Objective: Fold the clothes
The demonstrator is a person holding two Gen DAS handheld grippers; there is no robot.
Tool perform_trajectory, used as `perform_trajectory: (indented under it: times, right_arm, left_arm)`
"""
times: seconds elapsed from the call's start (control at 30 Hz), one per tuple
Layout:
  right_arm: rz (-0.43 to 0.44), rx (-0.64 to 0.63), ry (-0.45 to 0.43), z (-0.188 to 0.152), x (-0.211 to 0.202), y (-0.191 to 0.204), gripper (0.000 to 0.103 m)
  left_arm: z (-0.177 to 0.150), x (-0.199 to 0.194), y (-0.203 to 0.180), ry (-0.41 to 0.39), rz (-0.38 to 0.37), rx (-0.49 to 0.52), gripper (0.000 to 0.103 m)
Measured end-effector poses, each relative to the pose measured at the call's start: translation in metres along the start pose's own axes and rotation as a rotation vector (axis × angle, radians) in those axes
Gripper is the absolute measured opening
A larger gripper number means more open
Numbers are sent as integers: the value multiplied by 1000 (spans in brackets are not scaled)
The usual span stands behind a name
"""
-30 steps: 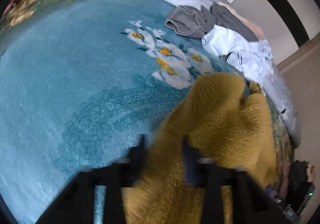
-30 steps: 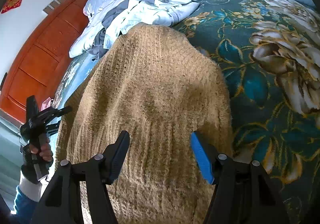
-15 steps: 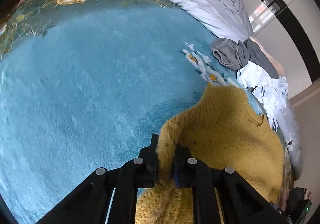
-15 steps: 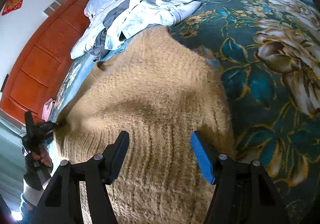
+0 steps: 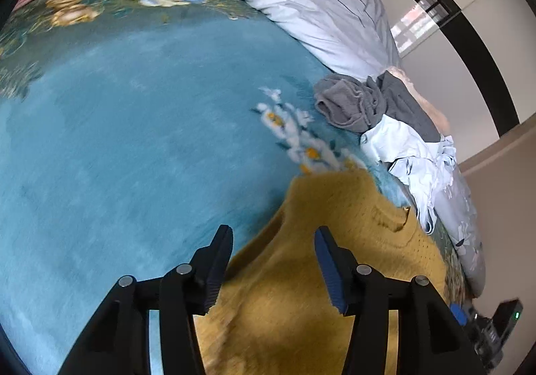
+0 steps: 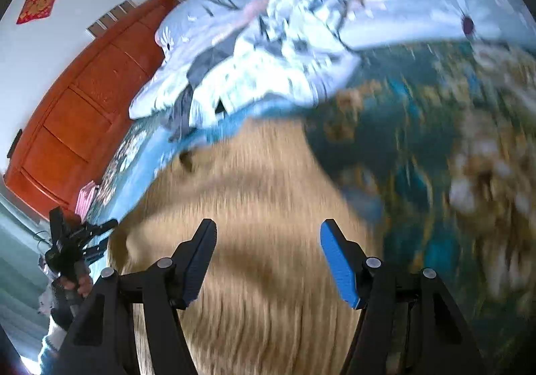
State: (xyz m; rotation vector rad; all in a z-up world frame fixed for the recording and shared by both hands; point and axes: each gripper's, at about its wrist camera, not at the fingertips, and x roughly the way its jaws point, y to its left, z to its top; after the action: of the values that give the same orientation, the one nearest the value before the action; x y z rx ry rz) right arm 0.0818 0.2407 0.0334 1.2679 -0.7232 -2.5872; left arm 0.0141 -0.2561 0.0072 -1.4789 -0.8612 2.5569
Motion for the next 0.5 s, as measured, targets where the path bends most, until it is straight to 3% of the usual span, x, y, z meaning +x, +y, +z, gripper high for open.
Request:
perform_trajectory:
  times: [0.23, 0.43, 0.5]
  right_arm:
    - [0, 124, 90, 59, 61, -25, 66]
    - [32, 237, 166, 71, 107, -42, 66]
    - [44, 253, 173, 70, 116, -43, 66]
  left_arm:
    - [25, 55, -34, 59, 61, 72, 60]
    - [29, 83, -41, 82, 37, 42, 63]
    - [28, 83, -49, 74, 24, 73, 59]
